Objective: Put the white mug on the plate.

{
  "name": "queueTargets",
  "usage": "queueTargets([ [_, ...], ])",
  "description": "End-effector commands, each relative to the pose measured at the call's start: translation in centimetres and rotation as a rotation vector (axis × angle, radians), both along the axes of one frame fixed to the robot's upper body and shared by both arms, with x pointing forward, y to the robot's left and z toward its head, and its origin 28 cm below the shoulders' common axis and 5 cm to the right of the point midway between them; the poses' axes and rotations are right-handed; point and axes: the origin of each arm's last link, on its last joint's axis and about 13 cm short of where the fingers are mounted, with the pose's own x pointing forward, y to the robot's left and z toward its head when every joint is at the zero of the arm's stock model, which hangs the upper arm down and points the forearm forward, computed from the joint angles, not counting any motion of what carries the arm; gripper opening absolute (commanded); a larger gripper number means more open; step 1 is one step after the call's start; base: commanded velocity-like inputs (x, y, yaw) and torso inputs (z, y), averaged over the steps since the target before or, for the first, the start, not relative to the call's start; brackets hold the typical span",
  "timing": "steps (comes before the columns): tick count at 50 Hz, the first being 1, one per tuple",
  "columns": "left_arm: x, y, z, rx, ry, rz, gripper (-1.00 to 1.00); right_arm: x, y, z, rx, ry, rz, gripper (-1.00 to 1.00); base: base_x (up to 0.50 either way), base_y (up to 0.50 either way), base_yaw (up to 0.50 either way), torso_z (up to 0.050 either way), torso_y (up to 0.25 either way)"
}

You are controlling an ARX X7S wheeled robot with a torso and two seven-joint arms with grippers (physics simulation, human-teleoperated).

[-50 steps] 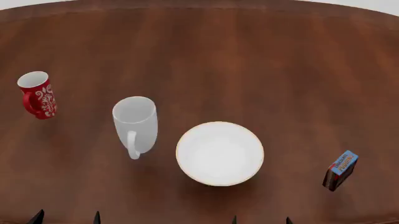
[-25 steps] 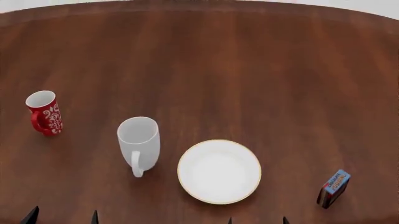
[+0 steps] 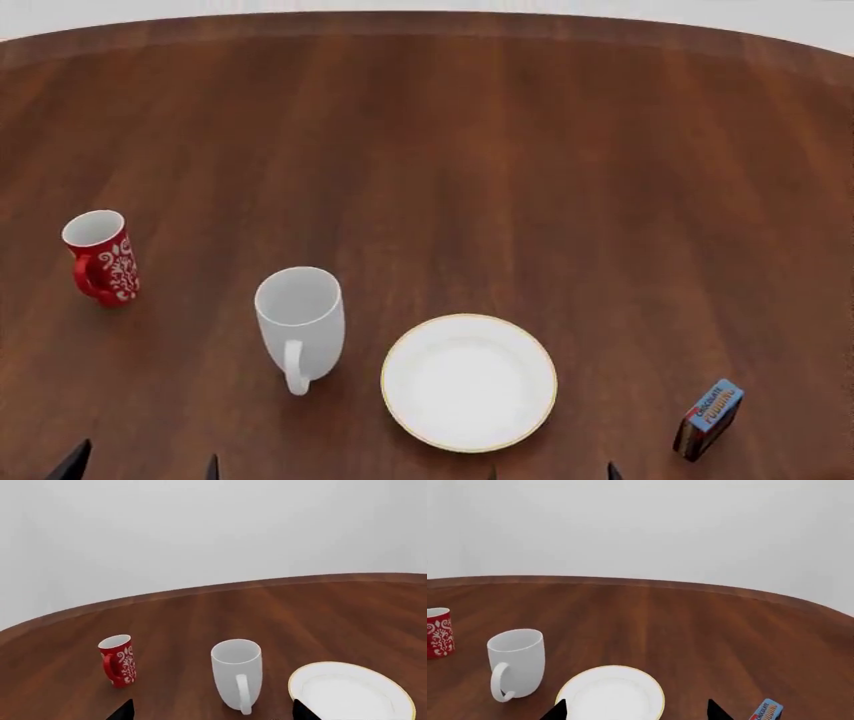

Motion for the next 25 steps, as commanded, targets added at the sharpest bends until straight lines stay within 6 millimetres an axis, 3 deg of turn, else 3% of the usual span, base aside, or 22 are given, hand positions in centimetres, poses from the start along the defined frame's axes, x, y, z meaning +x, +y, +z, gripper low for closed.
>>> queueTargets([
  [1,-0.1,-0.2,0.2,0.010,0.002,-0.013,1.00,-0.1,-0.1,0.2,0.003,-0.001,0.000,1.00,0.00,0.00,0.00,0.050,0.045],
  [12,-0.5,0.0,1.2,0.025,0.041,-0.023,1.00,-0.1,-0.5,1.9,-0.027,-0.011,-0.004,1.00,0.00,0.00,0.00,0.049,0.048],
  [20,-1.4,0.5,4.3,0.074,0.038,-0.048,1.00,-0.3,-1.2,4.5,-0.071,-0.062,-0.014,1.00,0.00,0.00,0.00,0.000,0.000],
  [25,-1.7,0.8,5.5,0.079,0.049,-0.045,1.00,-0.4,-1.2,4.9,-0.074,-0.070,-0.012,1.00,0.00,0.00,0.00,0.000,0.000],
])
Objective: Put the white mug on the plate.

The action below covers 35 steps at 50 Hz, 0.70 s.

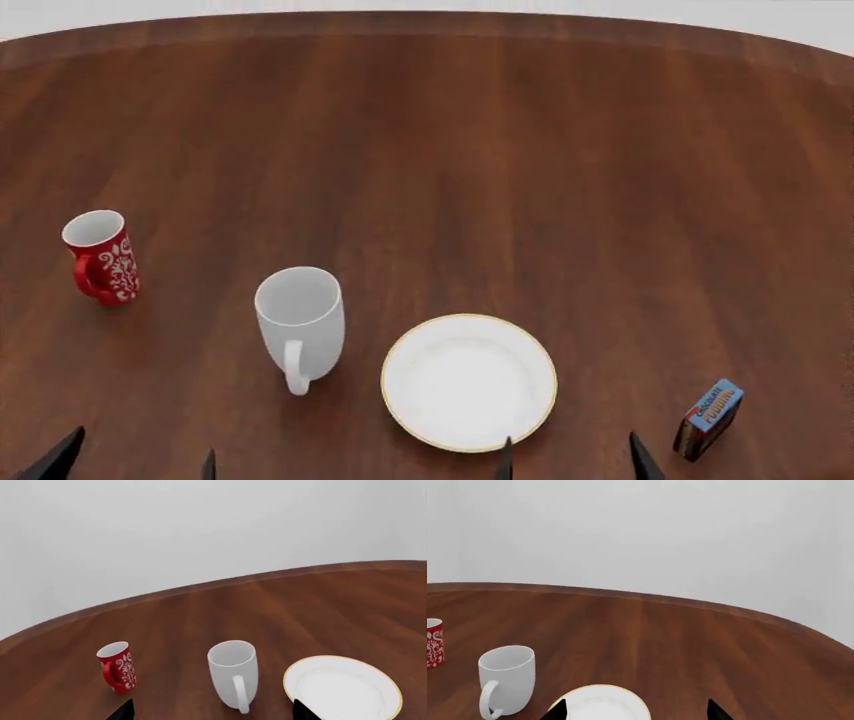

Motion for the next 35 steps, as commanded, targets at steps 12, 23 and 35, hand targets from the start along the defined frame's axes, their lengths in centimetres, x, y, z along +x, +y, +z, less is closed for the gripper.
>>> queueTargets([
  [12,-1.0,1.2,4.4,0.021,0.013,0.013,1.00,-0.4,-0.4,2.0,-0.017,-0.028,0.007,1.00,0.00,0.04,0.00,0.000,0.000],
  [23,-0.9,1.2,4.0,0.012,0.022,0.018,1.00,-0.4,-0.3,1.9,-0.045,-0.046,0.011,1.00,0.00,0.50,0.00,0.000,0.000],
  [35,-1.1,1.2,3.6,0.018,0.034,0.023,1.00,-0.4,-0.1,1.6,-0.030,-0.045,0.017,1.00,0.00,0.50,0.00,0.000,0.000],
])
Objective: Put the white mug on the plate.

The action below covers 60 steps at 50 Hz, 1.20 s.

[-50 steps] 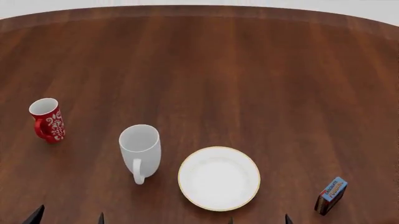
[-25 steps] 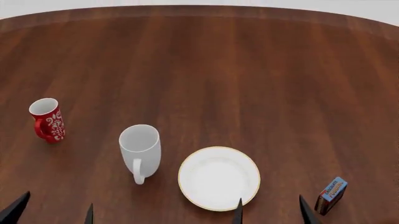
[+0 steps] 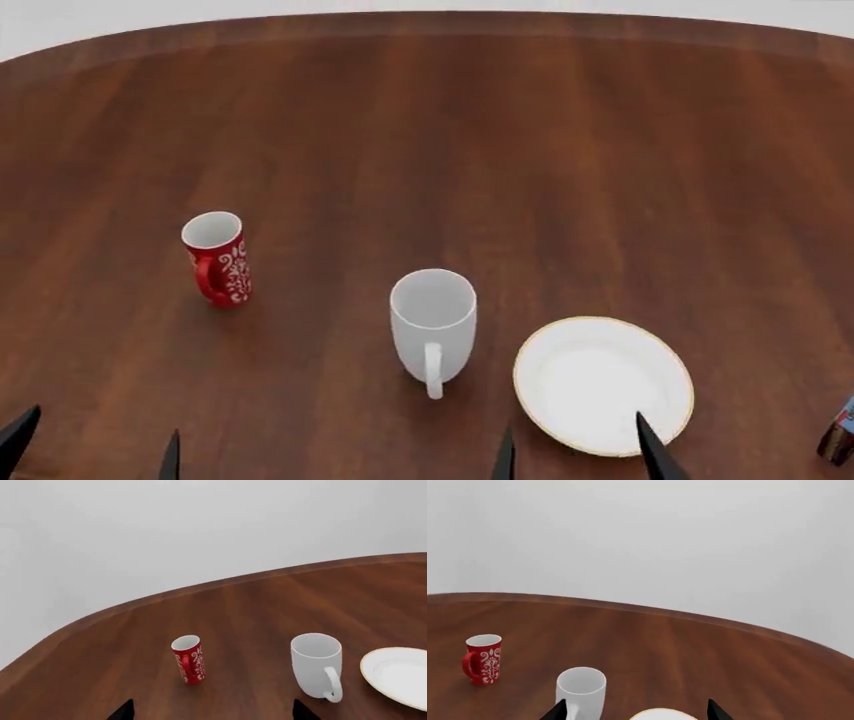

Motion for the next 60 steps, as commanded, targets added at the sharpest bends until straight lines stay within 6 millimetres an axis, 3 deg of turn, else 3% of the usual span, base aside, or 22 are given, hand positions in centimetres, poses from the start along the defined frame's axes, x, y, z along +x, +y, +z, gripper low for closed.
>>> queueTargets([
  [1,-0.12,0.11,-0.22,0.002,0.012,0.006,1.00,0.01,0.13,-0.17,0.009,-0.001,0.008,1.00,0.00,0.50,0.00,0.000,0.000],
  [22,-0.04,-0.17,-0.47,0.009,0.024,-0.006,1.00,0.01,-0.26,-0.21,0.048,0.003,-0.023,1.00,0.00,0.50,0.00,0.000,0.000],
  [60,0.09,-0.46,-0.62,0.023,0.032,-0.007,1.00,-0.17,-0.45,-0.31,0.046,-0.023,-0.039,1.00,0.39,0.00,0.00,0.000,0.000],
])
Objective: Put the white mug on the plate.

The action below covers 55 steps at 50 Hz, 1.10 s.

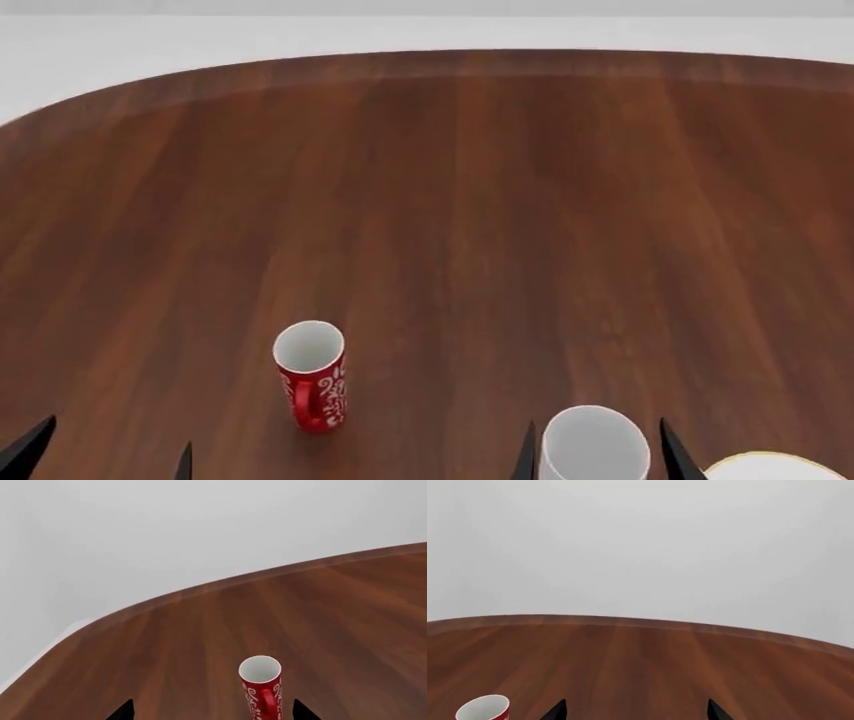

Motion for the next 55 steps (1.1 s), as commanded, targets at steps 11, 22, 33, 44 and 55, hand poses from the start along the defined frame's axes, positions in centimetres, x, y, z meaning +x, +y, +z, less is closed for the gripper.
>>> queueTargets([
  [11,0.3,-0.2,0.0,0.006,0.005,0.006,1.00,-0.6,-0.5,-0.1,0.015,0.010,-0.015,1.00,0.24,0.00,0.00,0.000,0.000],
  [22,0.3,0.2,-0.5,-0.004,0.000,0.039,1.00,-2.2,-1.1,-0.7,0.046,0.121,-0.012,1.00,0.00,0.00,0.00,0.000,0.000],
  [33,0.6,0.2,-1.1,-0.014,0.019,0.045,1.00,-3.7,-1.0,-1.0,0.024,0.218,0.016,1.00,0.00,0.00,0.00,0.000,0.000],
  [44,0.7,0.0,-1.3,-0.017,0.023,0.044,1.00,-4.7,-1.0,-1.5,-0.008,0.283,0.018,1.00,0.00,0.00,0.00,0.000,0.000],
  [55,0.7,0.0,-1.5,-0.014,0.029,0.048,1.00,-5.2,-1.2,-2.5,0.006,0.326,-0.002,1.00,0.00,0.00,0.00,0.000,0.000],
])
